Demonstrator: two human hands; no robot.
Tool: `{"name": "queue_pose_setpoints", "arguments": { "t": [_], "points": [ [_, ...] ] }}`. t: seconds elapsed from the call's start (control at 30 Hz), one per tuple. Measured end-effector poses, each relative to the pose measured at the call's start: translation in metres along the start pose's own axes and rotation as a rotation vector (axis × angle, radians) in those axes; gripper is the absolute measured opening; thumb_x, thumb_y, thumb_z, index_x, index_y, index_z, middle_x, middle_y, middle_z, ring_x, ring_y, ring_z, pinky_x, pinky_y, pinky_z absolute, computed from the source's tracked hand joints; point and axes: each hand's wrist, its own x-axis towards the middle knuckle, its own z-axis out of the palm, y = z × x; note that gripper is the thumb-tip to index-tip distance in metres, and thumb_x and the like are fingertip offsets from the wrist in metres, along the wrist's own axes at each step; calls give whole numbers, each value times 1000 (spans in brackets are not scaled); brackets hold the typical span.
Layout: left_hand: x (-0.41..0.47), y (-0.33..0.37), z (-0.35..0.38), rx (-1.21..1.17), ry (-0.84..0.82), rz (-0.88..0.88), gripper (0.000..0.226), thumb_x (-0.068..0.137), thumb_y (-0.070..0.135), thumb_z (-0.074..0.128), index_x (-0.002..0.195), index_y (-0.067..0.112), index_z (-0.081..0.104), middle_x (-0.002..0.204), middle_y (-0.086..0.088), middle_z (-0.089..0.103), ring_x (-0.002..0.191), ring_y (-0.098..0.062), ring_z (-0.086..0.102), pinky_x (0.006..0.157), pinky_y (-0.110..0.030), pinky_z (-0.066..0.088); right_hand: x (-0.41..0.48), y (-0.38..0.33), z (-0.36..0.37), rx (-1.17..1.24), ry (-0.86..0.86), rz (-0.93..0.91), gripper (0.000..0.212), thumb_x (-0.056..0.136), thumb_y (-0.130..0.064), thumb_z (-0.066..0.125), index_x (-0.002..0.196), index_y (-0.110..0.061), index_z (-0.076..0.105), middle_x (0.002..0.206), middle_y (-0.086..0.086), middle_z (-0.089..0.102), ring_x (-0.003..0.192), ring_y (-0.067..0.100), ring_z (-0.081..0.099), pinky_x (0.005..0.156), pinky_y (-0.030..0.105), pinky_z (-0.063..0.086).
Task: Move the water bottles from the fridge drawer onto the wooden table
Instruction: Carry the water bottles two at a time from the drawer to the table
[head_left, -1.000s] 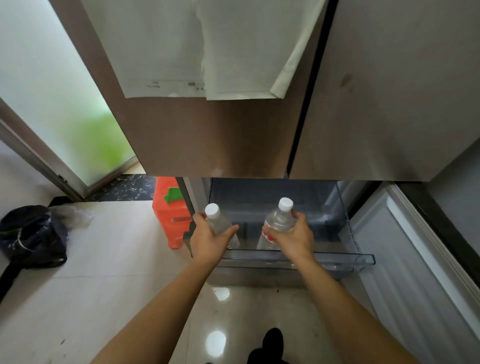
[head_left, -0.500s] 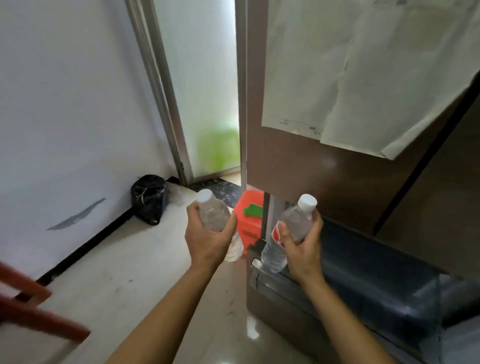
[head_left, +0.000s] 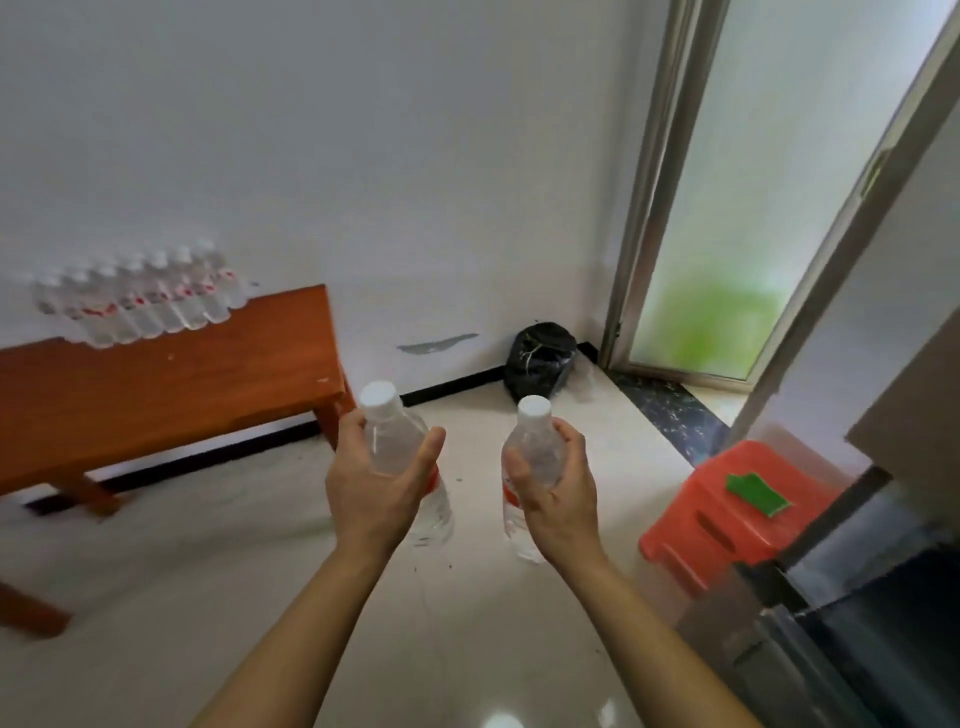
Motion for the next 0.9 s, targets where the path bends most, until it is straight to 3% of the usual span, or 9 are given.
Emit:
{"name": "queue_pose_setpoints", "arguments": {
  "t": [0.17, 0.27, 0.33, 0.5, 0.67, 0.9],
  "points": [
    [65, -66, -83, 83, 72, -29, 84, 68, 79, 58, 128, 23, 45, 109, 10, 51, 96, -14, 54, 81, -31, 43, 21, -20, 127, 0, -128, -45, 50, 76, -81, 56, 118, -66, 33, 120, -18, 56, 106, 1, 58, 84, 18, 48],
    [100, -102, -128, 121, 95, -22, 87, 68, 78, 55, 133, 21, 45, 115, 7, 54, 100, -14, 53, 83, -33, 45, 32, -36, 198, 10, -182, -66, 45, 79, -74, 60, 115, -69, 33, 115, -28, 52, 104, -8, 56, 76, 10, 45],
    [122, -122, -150, 147, 110, -37, 88, 66, 75, 54, 134, 18, 46, 119, 0, 59, 102, -18, 57, 84, -37, 49, 39, -45, 237, 16, -195, -76, 46, 77, -78, 58, 114, -70, 32, 112, -30, 51, 103, -8, 56, 78, 13, 48],
    [173, -166, -185, 142, 152, -69, 75, 74, 67, 62, 130, 20, 49, 114, 2, 60, 99, -20, 60, 80, -34, 49, 63, -56, 310, 21, -237, -87, 53, 75, -81, 54, 119, -56, 38, 112, -23, 56, 101, -2, 60, 87, 29, 56],
    [225, -211, -188, 151, 189, -135, 77, 75, 70, 63, 133, 22, 48, 116, 7, 57, 102, -15, 56, 82, -33, 46, 105, -45, 376, -14, -277, -86, 79, 74, -86, 51, 134, -36, 41, 120, -13, 59, 104, 6, 63, 90, 39, 58],
    [354, -283, -171, 135, 176, -131, 71, 72, 76, 57, 126, 31, 50, 111, 14, 61, 100, -10, 61, 77, -17, 43, 217, -22, 488, -20, -332, -79, 64, 77, -78, 57, 128, -48, 34, 115, -19, 55, 102, 1, 59, 85, 20, 49]
  ]
}}
